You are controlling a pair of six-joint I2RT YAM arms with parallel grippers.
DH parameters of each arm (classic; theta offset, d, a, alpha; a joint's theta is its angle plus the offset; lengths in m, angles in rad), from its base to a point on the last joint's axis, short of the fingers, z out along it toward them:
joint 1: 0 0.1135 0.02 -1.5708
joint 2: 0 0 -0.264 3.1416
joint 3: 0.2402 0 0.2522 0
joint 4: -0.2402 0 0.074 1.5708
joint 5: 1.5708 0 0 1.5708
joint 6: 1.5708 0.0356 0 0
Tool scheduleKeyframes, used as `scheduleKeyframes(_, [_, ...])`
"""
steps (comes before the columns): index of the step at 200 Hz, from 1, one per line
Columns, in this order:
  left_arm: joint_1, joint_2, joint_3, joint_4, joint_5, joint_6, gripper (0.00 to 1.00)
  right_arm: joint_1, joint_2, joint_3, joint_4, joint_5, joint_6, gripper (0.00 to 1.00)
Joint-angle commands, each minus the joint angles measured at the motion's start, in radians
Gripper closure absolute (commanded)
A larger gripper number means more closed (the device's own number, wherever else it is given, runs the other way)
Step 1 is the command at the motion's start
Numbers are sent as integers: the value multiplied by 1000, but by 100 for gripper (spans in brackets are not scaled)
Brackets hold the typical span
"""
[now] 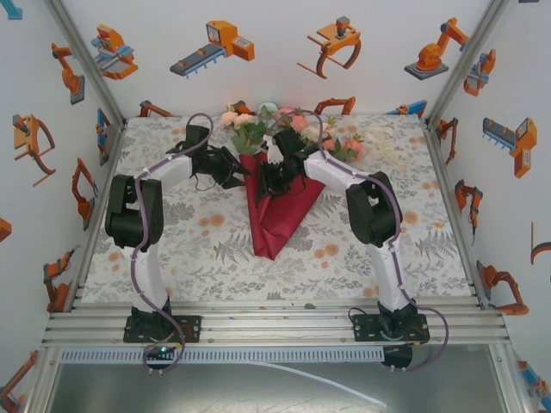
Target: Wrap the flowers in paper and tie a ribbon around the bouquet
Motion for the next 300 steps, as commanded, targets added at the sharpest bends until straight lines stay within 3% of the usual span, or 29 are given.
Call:
scheduleKeyframes(1, [-4, -44, 35, 54, 11, -161, 56, 8, -9, -9, 5, -11, -9, 66])
scheduleKeyframes(67, [-30, 76, 170, -19, -9, -188, 56, 9, -13, -10, 6, -23, -13, 68])
scheduleKeyframes(105, [-44, 165, 250, -53, 11, -135, 56, 9, -15, -13, 11, -28, -16, 68])
scheduleKeyframes(137, [-50, 187, 288, -151, -51, -61, 55, 9, -15, -12, 15, -30, -14, 68])
scheduleKeyframes(204, [-89, 242, 364, -188, -15, -3, 55, 9, -9, -10, 16, -34, -14, 68])
scheduleKeyframes(219, [-89, 241, 369, -213, -13, 21, 63, 8, -9, -8, 17, -32, -16, 68])
scheduleKeyframes(235, [-88, 235, 374, -247, -13, 50, 81, 9, -12, -5, 16, -32, -15, 67])
scheduleKeyframes(257, [-84, 208, 370, -259, -16, 86, 100, 7, -26, 7, -7, -34, -19, 55])
scheduleKeyframes(282, [-81, 176, 359, -260, -34, 129, 100, 0, -83, 7, -33, -21, -45, 42])
scheduleKeyframes(300, [-77, 158, 336, -244, -36, 143, 100, -17, -133, -21, -33, -25, -40, 39])
